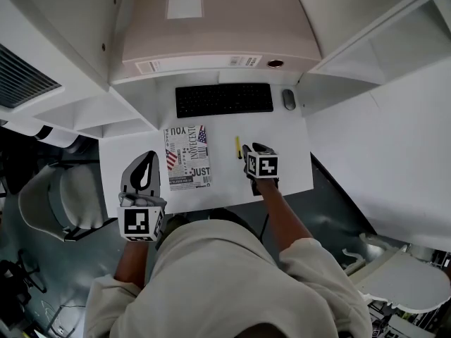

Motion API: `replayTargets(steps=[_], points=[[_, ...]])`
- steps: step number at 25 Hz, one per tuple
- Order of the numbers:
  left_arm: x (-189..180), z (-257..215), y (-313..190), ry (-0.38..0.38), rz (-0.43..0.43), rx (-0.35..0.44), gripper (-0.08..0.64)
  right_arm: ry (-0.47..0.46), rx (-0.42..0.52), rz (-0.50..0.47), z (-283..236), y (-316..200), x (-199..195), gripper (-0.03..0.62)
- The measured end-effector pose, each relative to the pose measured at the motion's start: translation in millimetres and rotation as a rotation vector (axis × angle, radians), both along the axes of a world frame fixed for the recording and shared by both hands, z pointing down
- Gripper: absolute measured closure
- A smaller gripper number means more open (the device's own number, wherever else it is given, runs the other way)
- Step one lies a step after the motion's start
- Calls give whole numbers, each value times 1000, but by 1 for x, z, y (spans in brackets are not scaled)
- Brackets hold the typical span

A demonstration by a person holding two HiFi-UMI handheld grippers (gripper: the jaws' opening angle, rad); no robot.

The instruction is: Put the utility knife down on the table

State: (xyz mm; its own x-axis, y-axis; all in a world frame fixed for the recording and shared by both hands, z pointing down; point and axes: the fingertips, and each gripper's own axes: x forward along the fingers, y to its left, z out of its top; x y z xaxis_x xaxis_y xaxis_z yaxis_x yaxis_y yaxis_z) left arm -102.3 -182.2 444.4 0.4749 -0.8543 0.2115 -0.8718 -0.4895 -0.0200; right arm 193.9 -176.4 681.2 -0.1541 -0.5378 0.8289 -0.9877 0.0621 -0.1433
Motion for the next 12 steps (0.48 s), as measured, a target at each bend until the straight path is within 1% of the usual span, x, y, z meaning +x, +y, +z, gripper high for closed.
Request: replayTargets(steps=[4,12], points=[[11,-3,-4,8,42,12,558,-5,95,20,-33,6,4,456],[41,-11,-5,20,137,35,558,28,281,81,-101,30,21,469]])
